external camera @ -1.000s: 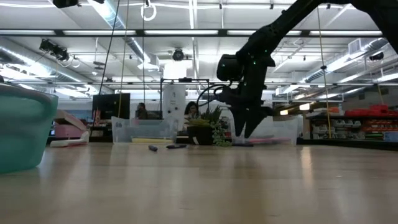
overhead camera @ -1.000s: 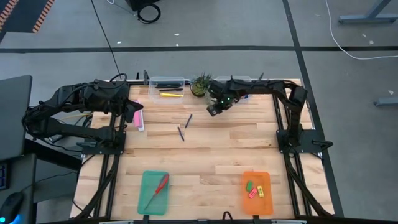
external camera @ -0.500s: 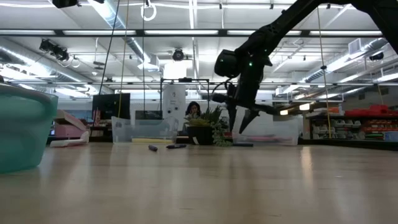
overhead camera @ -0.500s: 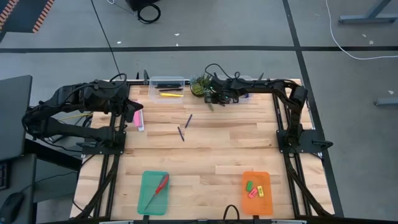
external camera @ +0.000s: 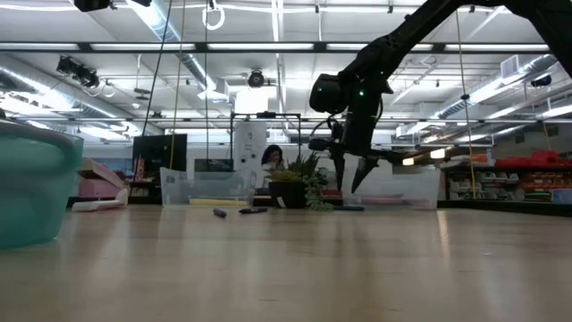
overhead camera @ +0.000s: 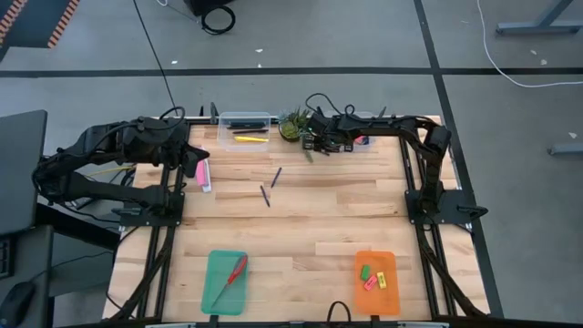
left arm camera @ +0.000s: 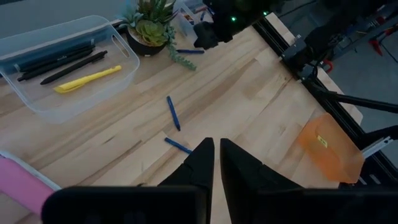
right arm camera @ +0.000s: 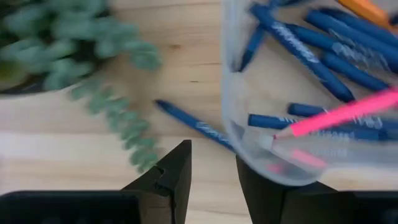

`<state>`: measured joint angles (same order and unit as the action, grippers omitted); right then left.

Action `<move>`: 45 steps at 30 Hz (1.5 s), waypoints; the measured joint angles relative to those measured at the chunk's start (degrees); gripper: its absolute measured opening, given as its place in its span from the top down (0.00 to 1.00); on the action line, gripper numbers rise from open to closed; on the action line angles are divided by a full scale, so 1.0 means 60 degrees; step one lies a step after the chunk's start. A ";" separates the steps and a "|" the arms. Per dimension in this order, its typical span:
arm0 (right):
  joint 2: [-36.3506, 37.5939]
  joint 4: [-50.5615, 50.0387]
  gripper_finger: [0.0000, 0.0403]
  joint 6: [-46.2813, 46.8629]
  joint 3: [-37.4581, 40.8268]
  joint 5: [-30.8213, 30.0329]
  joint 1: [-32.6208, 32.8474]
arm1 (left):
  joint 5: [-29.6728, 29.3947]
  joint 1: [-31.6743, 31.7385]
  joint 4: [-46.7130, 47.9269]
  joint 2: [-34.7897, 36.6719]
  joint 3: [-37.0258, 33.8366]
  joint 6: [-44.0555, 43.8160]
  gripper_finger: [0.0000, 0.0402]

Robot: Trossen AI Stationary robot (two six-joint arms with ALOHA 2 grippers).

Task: Sort crayons/erasers/pens/pencils in bins
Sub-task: Put the blue crayon into the right transparent bin

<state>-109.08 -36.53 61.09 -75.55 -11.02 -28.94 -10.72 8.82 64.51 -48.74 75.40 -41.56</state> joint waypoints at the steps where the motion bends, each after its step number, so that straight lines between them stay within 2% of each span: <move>1: 0.0006 0.0191 0.67 -0.0362 0.0000 0.0042 0.0055 | 0.0000 0.0000 0.0000 0.0001 0.0000 -0.0032 0.91; 6: 0.0217 0.0291 0.67 -0.2012 -0.0071 0.0042 0.0430 | 0.0000 0.0000 0.0000 -0.0002 0.0000 -0.0274 0.90; 10: 0.0357 -0.0598 0.67 -0.2420 -0.0267 -0.0835 0.0592 | 0.0169 -0.0007 0.0004 0.0000 0.0004 -0.0298 0.90; 13: 0.0350 -0.0937 0.67 -0.2357 -0.0295 -0.0771 0.0395 | 0.0260 -0.0011 0.0004 0.0001 0.0004 -0.0256 0.91; 19: 0.0386 -0.0309 0.67 -0.2065 -0.0494 -0.0137 0.0349 | 0.0317 -0.0011 0.0005 -0.0001 0.0004 -0.0216 0.92; 27: 0.0397 0.0290 0.67 -0.1644 -0.0936 -0.1170 0.0631 | 0.0321 -0.0011 -0.0071 0.0000 0.0004 -0.0216 0.91; 41: 0.0252 0.1045 0.67 -0.1334 -0.0947 -0.1085 0.0302 | 0.0585 -0.0011 -0.0652 -0.0002 0.0004 -0.0220 0.93; 45: 0.0123 0.1161 0.67 -0.0246 -0.0945 -0.0976 0.0098 | 0.0688 -0.0011 -0.0651 0.0001 0.0004 -0.0252 0.91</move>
<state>-108.34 -29.57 59.61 -81.22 -16.88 -28.35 -6.59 8.75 60.60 -48.73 75.42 -43.07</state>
